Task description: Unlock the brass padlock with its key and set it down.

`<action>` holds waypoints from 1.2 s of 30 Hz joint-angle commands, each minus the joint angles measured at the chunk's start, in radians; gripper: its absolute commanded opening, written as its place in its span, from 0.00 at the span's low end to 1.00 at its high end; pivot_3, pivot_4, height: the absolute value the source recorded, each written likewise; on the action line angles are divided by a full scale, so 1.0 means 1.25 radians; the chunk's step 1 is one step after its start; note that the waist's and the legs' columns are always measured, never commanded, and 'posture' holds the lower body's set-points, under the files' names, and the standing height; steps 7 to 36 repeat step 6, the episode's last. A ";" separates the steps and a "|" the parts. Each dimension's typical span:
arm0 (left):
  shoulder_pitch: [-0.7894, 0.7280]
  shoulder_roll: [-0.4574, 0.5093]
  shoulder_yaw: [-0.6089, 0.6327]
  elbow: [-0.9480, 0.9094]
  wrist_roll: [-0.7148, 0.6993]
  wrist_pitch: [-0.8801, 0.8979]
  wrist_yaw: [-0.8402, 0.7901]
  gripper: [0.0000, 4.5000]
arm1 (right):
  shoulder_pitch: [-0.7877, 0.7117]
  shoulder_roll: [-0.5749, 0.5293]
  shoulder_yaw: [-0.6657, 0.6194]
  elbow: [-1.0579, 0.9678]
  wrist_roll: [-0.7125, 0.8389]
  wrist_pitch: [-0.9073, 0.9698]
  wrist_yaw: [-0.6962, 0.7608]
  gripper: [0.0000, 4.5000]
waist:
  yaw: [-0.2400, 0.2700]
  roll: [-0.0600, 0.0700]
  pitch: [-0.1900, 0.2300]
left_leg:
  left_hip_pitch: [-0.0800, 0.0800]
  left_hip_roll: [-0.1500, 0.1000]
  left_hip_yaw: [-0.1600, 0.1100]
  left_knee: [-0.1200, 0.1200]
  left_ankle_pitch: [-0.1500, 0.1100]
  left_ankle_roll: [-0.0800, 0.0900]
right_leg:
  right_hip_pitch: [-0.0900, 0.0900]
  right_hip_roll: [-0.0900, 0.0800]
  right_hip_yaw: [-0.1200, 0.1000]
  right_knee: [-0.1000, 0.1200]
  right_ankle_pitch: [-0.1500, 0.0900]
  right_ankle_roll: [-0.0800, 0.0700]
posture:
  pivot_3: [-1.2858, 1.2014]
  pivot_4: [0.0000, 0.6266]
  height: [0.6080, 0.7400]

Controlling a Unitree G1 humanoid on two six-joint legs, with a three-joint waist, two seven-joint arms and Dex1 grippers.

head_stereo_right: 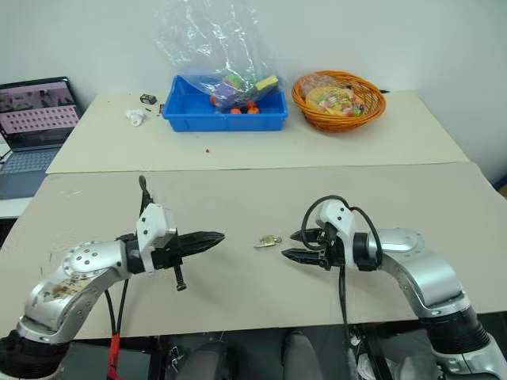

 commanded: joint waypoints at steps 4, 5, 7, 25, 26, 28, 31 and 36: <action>-0.016 0.000 -0.024 0.023 0.034 -0.002 -0.011 0.00 | 0.015 -0.008 -0.027 0.003 -0.016 -0.033 0.010 0.58 | 0.001 0.000 0.000 | 0.000 0.000 0.000 -0.001 0.000 0.000 | -0.001 0.000 0.000 0.000 0.000 0.000 | 0.52 0.24 0.91; -0.017 -0.001 -0.027 0.025 0.040 -0.006 -0.012 0.00 | 0.016 -0.007 -0.028 0.004 -0.018 -0.034 0.010 0.58 | 0.000 0.000 0.000 | 0.000 0.000 0.000 -0.001 0.000 0.000 | -0.001 0.000 0.000 0.000 0.000 0.000 | 0.52 0.24 0.91; -0.016 -0.003 -0.030 0.028 0.043 -0.009 -0.015 0.00 | 0.016 -0.008 -0.027 0.005 -0.022 -0.036 0.010 0.58 | 0.000 0.000 0.000 | 0.000 0.000 0.000 -0.001 0.000 0.000 | -0.001 0.000 0.000 0.000 0.000 0.000 | 0.52 0.24 0.91; -0.016 -0.003 -0.030 0.028 0.043 -0.009 -0.015 0.00 | 0.016 -0.008 -0.027 0.005 -0.022 -0.036 0.010 0.58 | 0.000 0.000 0.000 | 0.000 0.000 0.000 -0.001 0.000 0.000 | -0.001 0.000 0.000 0.000 0.000 0.000 | 0.52 0.24 0.91; -0.016 -0.003 -0.030 0.028 0.043 -0.009 -0.015 0.00 | 0.016 -0.008 -0.027 0.005 -0.022 -0.036 0.010 0.58 | 0.000 0.000 0.000 | 0.000 0.000 0.000 -0.001 0.000 0.000 | -0.001 0.000 0.000 0.000 0.000 0.000 | 0.52 0.24 0.91; -0.016 -0.003 -0.030 0.028 0.043 -0.009 -0.015 0.00 | 0.016 -0.008 -0.027 0.005 -0.022 -0.036 0.010 0.58 | 0.000 0.000 0.000 | 0.000 0.000 0.000 -0.001 0.000 0.000 | -0.001 0.000 0.000 0.000 0.000 0.000 | 0.52 0.24 0.91; -0.016 -0.003 -0.030 0.028 0.043 -0.009 -0.015 0.00 | 0.016 -0.008 -0.027 0.005 -0.022 -0.036 0.010 0.58 | 0.000 0.000 0.000 | 0.000 0.000 0.000 -0.001 0.000 0.000 | -0.001 0.000 0.000 0.000 0.000 0.000 | 0.52 0.24 0.91; -0.016 -0.003 -0.030 0.028 0.043 -0.009 -0.015 0.00 | 0.016 -0.008 -0.027 0.005 -0.022 -0.036 0.010 0.58 | 0.000 0.000 0.000 | 0.000 0.000 0.000 -0.001 0.000 0.000 | -0.001 0.000 0.000 0.000 0.000 0.000 | 0.52 0.24 0.91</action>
